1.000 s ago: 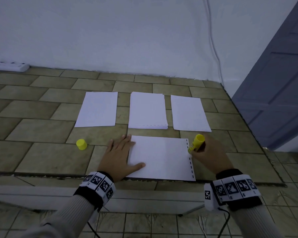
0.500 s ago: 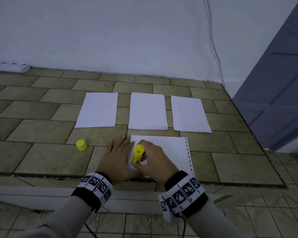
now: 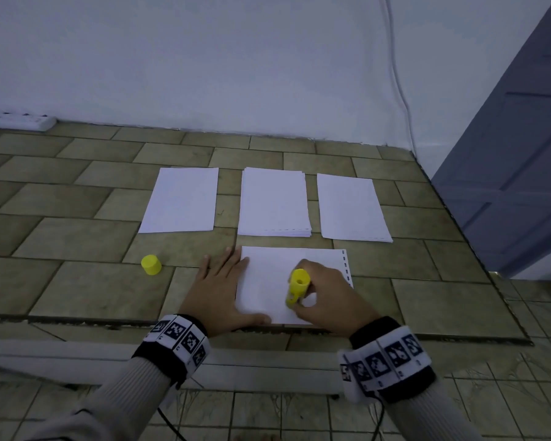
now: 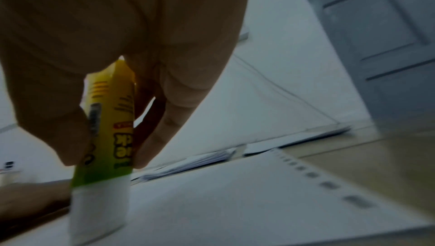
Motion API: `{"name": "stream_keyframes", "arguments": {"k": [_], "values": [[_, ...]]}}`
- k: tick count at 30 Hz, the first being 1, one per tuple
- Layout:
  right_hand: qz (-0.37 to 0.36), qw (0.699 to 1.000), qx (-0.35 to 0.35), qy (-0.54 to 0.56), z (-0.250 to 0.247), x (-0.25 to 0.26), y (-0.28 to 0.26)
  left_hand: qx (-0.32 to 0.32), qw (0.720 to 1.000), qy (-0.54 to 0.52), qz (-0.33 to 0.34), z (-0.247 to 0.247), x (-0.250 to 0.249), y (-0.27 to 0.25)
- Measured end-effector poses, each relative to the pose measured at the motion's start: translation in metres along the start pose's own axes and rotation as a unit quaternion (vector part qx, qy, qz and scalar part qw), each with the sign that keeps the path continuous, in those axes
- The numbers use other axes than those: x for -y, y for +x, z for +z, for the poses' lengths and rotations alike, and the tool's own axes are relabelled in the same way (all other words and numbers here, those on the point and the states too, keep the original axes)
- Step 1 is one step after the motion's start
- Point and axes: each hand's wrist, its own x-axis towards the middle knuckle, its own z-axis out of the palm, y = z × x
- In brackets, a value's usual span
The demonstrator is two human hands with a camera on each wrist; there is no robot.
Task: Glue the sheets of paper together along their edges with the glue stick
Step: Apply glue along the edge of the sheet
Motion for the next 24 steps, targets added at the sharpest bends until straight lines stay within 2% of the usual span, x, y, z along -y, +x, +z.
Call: {"name": "stream_keyframes", "arguments": {"k": [5,10,14,20,22,24], "values": [[-0.009,0.999,-0.042,0.003,-0.034,-0.029,-0.031,0.012,1.000,0.020,-0.007,0.000,0.001,0.000],[0.069,0.995,-0.065,0.006,-0.054,-0.045,-0.050,0.015,1.000,0.017,-0.004,-0.001,0.000,0.000],[0.082,0.995,-0.060,-0.017,-0.059,-0.047,-0.052,0.021,1.000,0.020,-0.003,-0.001,0.000,0.000],[0.038,0.993,-0.106,-0.032,-0.047,-0.032,-0.036,0.025,0.999,0.028,-0.006,-0.001,-0.002,-0.001],[-0.014,0.996,-0.084,-0.003,-0.034,-0.017,-0.024,0.024,0.999,0.032,-0.004,-0.001,-0.002,-0.001],[-0.024,0.998,-0.045,0.026,-0.017,-0.002,-0.009,0.019,0.999,0.031,-0.002,-0.002,-0.002,-0.002]]}}
